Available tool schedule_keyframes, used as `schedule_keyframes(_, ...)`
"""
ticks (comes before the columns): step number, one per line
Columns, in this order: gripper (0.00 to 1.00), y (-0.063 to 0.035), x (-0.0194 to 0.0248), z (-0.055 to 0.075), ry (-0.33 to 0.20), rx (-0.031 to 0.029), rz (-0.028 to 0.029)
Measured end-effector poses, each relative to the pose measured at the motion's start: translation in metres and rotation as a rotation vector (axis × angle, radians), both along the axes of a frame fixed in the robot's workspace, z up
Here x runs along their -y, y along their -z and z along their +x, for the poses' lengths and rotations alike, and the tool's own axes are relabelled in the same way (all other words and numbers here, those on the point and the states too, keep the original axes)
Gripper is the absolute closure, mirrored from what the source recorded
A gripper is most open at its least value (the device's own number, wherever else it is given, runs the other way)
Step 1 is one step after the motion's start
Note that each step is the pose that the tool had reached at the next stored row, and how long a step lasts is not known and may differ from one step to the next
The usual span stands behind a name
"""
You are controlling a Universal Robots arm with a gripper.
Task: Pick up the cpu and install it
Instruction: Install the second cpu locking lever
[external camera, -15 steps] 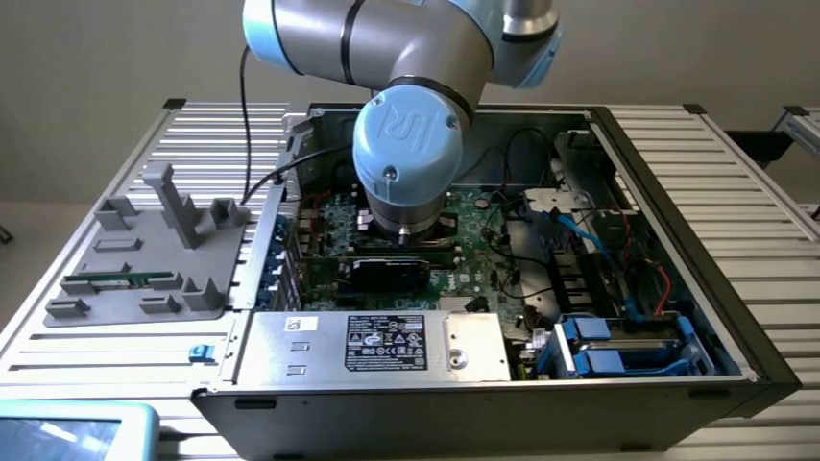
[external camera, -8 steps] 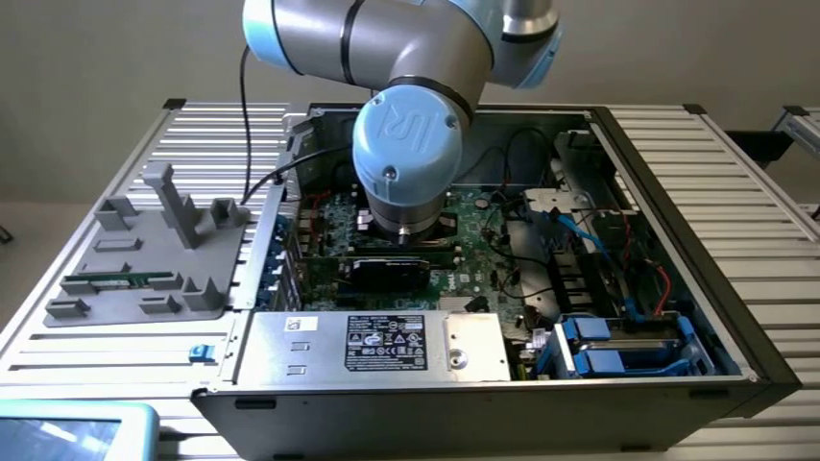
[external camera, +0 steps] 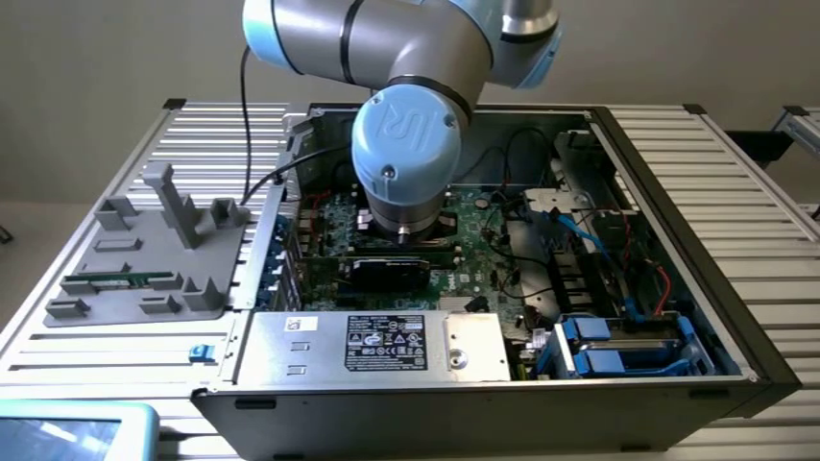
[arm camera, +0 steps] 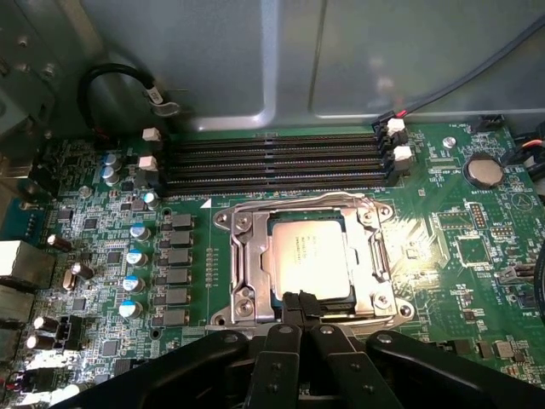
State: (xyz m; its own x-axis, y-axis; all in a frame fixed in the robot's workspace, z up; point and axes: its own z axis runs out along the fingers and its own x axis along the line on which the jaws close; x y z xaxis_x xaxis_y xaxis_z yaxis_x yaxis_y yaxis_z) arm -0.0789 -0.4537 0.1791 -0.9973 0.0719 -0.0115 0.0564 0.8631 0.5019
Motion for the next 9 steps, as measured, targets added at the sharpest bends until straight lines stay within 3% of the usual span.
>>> schedule_keyframes(8, 0.91, 0.0001, 0.0001, -0.0032, 0.0, 0.0014, -0.0001)
schedule_keyframes(9, 0.91, 0.0003, 0.0001, -0.0036, 0.0, 0.0037, 0.0002)
